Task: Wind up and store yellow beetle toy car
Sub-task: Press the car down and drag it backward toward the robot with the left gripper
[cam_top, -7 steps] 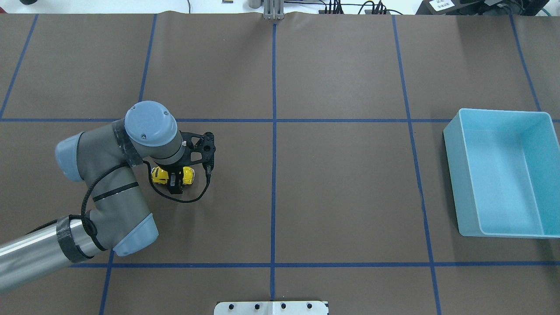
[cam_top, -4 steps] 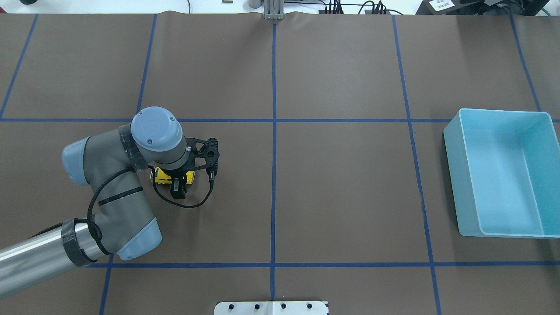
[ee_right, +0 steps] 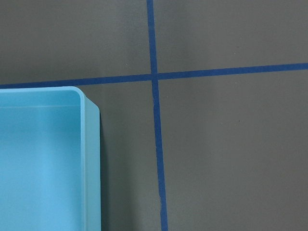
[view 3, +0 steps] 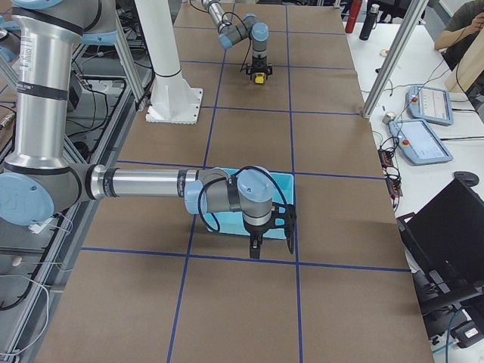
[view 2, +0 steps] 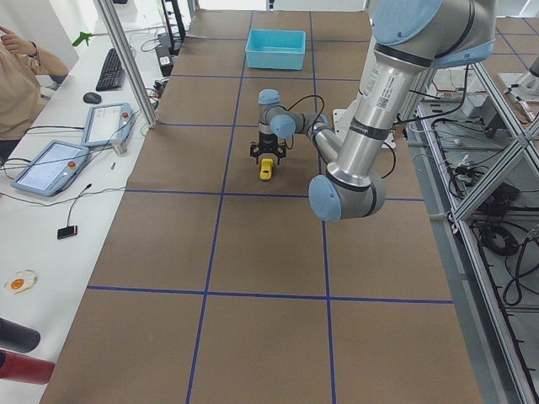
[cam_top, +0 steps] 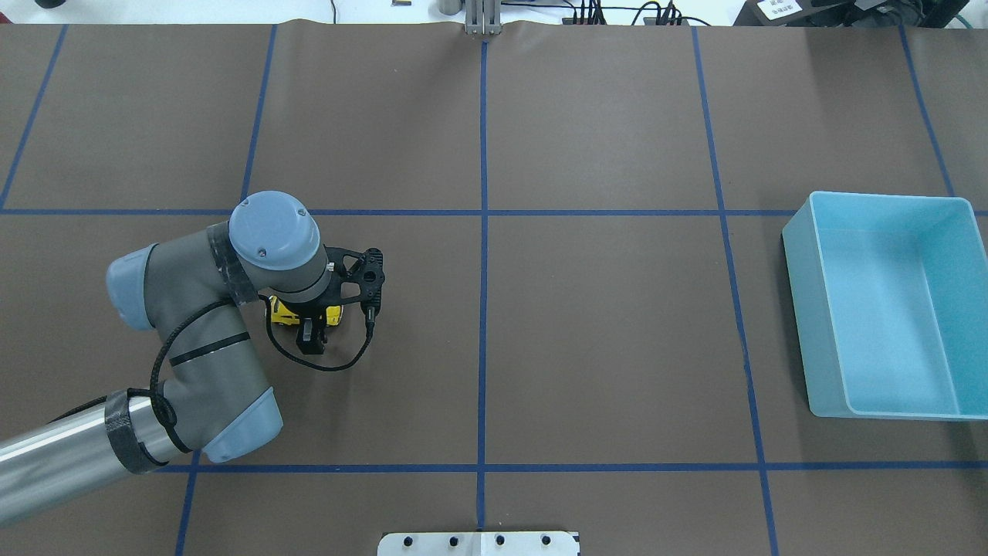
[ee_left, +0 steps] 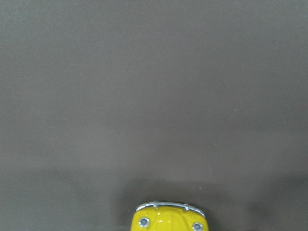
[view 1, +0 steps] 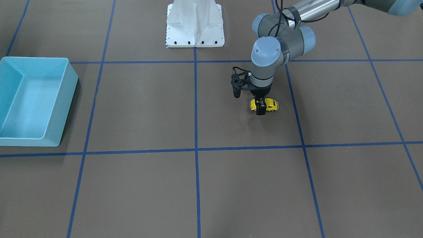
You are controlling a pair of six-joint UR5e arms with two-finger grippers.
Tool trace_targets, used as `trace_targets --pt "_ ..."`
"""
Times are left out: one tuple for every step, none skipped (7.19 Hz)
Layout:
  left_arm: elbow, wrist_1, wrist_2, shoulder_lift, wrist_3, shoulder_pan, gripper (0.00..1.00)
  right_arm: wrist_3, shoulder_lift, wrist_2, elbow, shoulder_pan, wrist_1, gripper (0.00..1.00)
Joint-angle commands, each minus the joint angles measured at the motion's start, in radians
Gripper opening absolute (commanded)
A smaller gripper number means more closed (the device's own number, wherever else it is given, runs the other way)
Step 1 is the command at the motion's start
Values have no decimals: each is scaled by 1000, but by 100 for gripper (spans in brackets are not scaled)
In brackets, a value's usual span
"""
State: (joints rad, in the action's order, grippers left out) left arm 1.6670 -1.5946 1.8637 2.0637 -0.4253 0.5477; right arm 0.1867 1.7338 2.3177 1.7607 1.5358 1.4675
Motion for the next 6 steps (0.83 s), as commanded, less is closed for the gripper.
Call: trace_targets --pt "0 1 0 -1 -21 0 75 -1 -2 -6 -3 -2 1 100" --pt "-1 1 0 -1 -21 0 56 -1 0 -6 -4 -2 -1 100" --pt "0 1 0 -1 -20 0 45 -1 4 -6 -6 -2 -1 100" --pt "0 1 0 -1 -21 0 31 -1 4 -6 -6 -2 -1 100" --pt "25 4 15 -2 -18 6 31 -1 6 -6 -6 -2 -1 100" --pt "63 4 47 -16 -12 18 30 -1 7 -6 -6 -2 -1 100"
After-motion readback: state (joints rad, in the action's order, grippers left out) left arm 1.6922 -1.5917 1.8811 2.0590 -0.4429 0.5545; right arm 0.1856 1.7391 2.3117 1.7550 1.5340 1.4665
